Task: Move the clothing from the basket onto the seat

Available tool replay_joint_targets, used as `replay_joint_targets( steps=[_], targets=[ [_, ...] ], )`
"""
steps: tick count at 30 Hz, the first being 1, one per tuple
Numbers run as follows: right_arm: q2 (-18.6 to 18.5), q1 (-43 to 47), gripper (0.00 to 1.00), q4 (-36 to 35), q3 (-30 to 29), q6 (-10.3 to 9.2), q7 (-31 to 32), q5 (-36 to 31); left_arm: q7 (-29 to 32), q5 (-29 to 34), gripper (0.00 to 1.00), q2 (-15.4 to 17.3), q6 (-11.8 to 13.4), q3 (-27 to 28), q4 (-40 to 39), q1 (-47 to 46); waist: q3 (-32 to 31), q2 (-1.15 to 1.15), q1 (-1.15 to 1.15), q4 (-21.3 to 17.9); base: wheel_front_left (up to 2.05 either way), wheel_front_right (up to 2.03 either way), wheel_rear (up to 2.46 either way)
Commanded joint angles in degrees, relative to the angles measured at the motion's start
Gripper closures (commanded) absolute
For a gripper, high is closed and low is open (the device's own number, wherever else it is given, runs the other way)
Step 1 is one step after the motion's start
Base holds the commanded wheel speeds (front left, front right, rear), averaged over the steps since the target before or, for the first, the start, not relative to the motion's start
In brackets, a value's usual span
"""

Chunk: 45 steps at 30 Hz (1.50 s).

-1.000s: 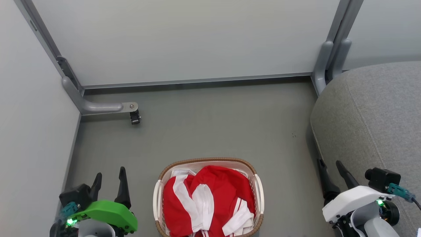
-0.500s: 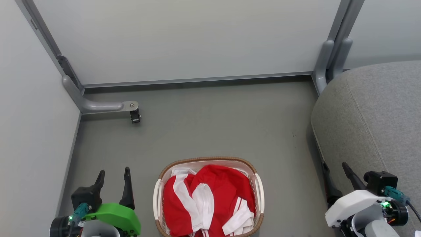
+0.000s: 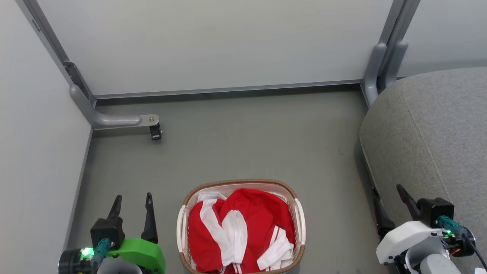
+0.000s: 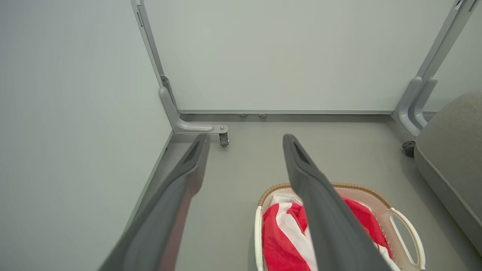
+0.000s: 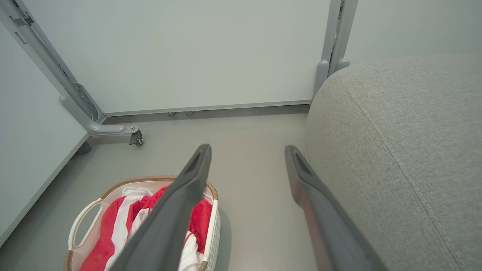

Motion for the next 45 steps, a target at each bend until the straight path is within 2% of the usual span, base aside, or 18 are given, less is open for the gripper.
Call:
replay_joint_targets(
  steps=[1,6,23,32,40,45],
  targets=[
    [-0.11,-1.15,0.00,-0.59,-0.31,0.02,-0.72,-1.57,-0.53,1.63,0.00,-0.07,0.20,0.32,-0.53,-0.09,0.09,0.00,0.00,0.07,0.00,0.00,0.00],
    [0.29,-1.17,0.00,-1.55,-1.01,0.02,-1.25,-4.24,-1.08,3.64,0.00,-0.84,-0.14,1.38,-1.57,-0.20,0.36,0.00,0.00,0.20,0.00,0.00,0.00],
    [0.54,-1.80,0.00,-3.24,-1.18,0.01,-3.06,-11.96,-2.90,11.30,0.00,-3.06,-4.24,3.99,-1.10,-0.65,3.44,0.00,0.00,-0.13,0.00,0.00,0.00],
    [0.10,-5.99,0.00,-6.01,-0.12,0.00,-3.52,-12.80,-3.25,9.74,0.00,-4.67,-9.22,3.80,3.96,-5.63,12.49,0.00,0.00,-1.90,0.00,0.00,0.00],
    [-0.29,-12.08,0.00,-9.89,1.27,-0.01,-3.52,-11.63,-3.24,9.62,0.00,-5.09,-10.89,1.34,8.20,-13.81,24.18,0.00,0.00,-4.94,0.00,0.00,0.00],
    [0.84,-14.94,0.00,-12.99,1.98,-0.01,-3.52,-11.17,-3.23,8.49,0.00,-5.04,-11.50,-1.40,12.03,-19.72,30.58,0.00,0.00,-7.05,0.00,0.00,0.00]
  ],
)
